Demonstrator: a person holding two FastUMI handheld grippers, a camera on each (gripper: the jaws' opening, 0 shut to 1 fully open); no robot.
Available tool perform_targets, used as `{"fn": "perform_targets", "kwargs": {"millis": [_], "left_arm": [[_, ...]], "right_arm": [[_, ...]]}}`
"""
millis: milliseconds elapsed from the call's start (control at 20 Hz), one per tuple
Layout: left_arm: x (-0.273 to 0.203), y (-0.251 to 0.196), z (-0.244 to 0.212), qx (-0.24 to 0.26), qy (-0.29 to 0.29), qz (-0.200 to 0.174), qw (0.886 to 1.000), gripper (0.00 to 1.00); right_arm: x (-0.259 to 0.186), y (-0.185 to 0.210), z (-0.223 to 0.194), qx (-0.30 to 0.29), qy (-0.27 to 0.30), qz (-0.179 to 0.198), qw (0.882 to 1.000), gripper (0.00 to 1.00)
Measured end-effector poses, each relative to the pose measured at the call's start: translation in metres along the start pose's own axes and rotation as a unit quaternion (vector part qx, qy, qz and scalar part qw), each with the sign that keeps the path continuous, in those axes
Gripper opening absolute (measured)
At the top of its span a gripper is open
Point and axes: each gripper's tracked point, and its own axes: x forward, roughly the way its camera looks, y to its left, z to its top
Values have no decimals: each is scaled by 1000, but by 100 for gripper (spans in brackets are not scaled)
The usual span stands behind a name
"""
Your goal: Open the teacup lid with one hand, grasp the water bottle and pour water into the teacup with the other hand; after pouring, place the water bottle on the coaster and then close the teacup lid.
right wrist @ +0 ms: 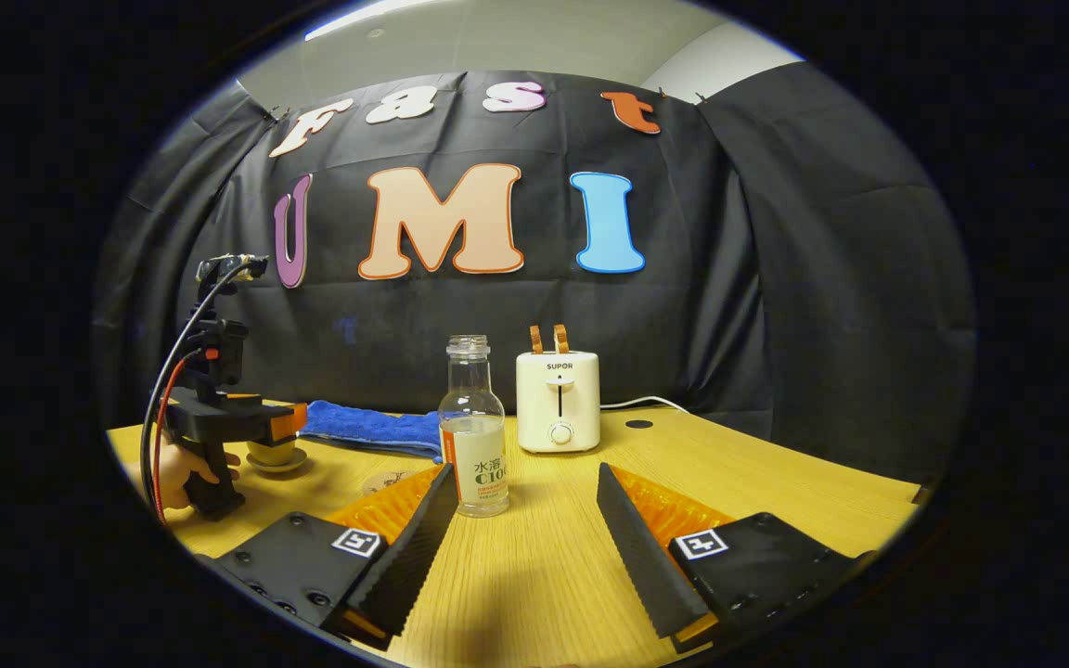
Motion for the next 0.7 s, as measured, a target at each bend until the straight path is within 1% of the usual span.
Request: {"fn": "perform_targets", "kwargs": {"millis": [50, 100, 150, 200, 250, 300, 350, 400, 450, 500, 550, 600, 650, 700], "left_arm": [[0, 0, -1, 2, 2, -1, 1000, 92], [1, 0, -1, 2, 2, -1, 1000, 88], [0, -1, -1, 1, 2, -2, 1000, 77], [0, -1, -1, 3, 3, -2, 1000, 74], [0, 0, -2, 3, 4, -2, 1000, 68], [1, 0, -1, 4, 4, 0, 1000, 66], [0, 0, -2, 3, 4, -1, 1000, 63], [-1, 1, -1, 4, 5, 0, 1000, 59], [-1, 1, -3, 5, 7, -1, 1000, 55], [-1, 1, -4, 5, 8, -1, 1000, 51], [-1, 2, -3, 7, 9, 0, 1000, 46], [-1, 2, -3, 6, 8, 1, 1000, 39], [-2, 3, -3, 5, 7, 2, 1000, 34], [-2, 3, -2, 2, 5, 2, 1000, 34]], "right_arm": [[0, 0, 0, 0, 0, 0, 1000, 98], [1, 0, 0, 0, 0, 1, 1000, 98], [1, 0, 0, 0, 0, 1, 1000, 98], [1, 0, 0, 0, 0, 1, 1000, 98], [1, 0, 0, 0, 0, 1, 1000, 98], [1, -1, 0, 0, 0, 2, 1000, 98], [1, 0, 0, 0, 0, 2, 1000, 94], [1, 0, 0, 0, 0, 2, 1000, 98], [0, 0, 0, 0, 0, 2, 1000, 98], [1, 0, 0, 0, 0, 2, 1000, 98], [1, 0, 0, 0, 0, 2, 1000, 94], [1, 0, 0, 0, 0, 2, 1000, 98], [1, 0, 0, 0, 0, 2, 1000, 98], [1, 0, 0, 0, 0, 2, 1000, 98]]}}
